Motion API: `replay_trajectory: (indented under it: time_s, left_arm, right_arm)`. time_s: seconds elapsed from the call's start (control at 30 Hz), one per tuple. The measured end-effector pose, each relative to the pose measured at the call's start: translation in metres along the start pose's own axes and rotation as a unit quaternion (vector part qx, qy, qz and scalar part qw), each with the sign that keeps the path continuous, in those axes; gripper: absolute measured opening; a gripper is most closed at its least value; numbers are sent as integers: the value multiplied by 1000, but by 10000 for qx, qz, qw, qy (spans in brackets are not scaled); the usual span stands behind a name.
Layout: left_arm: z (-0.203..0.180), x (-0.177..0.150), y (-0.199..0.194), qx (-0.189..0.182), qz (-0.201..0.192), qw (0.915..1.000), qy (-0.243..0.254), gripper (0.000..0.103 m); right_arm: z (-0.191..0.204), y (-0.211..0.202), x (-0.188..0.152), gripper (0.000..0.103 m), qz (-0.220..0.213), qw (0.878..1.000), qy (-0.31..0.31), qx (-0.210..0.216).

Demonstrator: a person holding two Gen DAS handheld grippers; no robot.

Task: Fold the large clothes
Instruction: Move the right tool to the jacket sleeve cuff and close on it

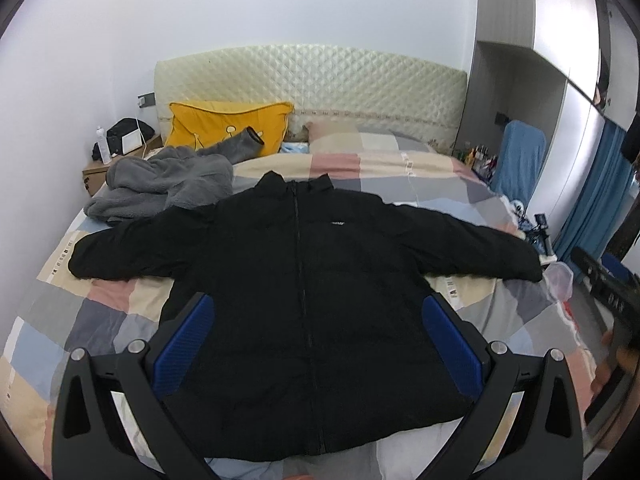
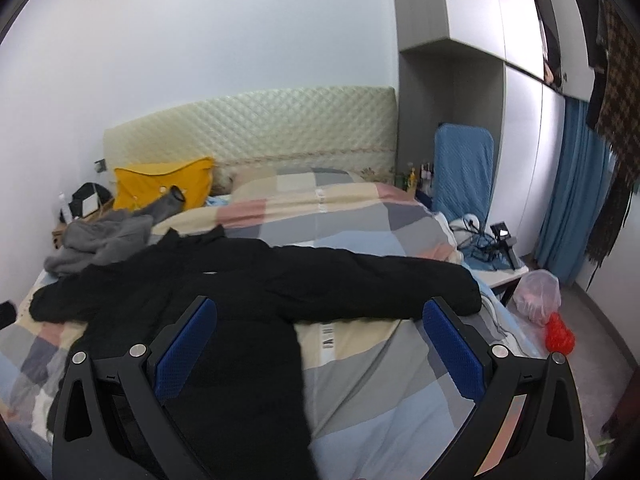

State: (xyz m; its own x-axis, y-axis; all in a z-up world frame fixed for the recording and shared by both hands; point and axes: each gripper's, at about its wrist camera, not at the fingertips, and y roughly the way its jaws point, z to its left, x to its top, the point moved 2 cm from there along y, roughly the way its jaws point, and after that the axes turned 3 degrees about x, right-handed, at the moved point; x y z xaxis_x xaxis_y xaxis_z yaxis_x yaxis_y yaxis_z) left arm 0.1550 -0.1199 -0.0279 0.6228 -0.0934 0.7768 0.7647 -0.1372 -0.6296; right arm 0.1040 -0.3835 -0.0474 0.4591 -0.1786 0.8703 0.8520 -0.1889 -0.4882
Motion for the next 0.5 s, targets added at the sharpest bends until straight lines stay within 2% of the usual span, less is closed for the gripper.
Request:
replay_trajectory:
  time_s: [0.23, 0.33, 0.5]
  left_arm:
    - [-8, -6, 50, 142, 347, 9992, 144, 103]
    - [-5, -13, 77, 204, 514, 9983, 176, 103]
    - [10, -29, 121, 95, 716, 9974, -7, 103]
  right_arm:
    - [-55, 68, -14, 103, 61, 9997, 230, -98]
    - [-81, 100, -22, 103, 151, 9975, 684, -6]
    - [-135, 160, -44, 102, 324, 9882, 1482, -199]
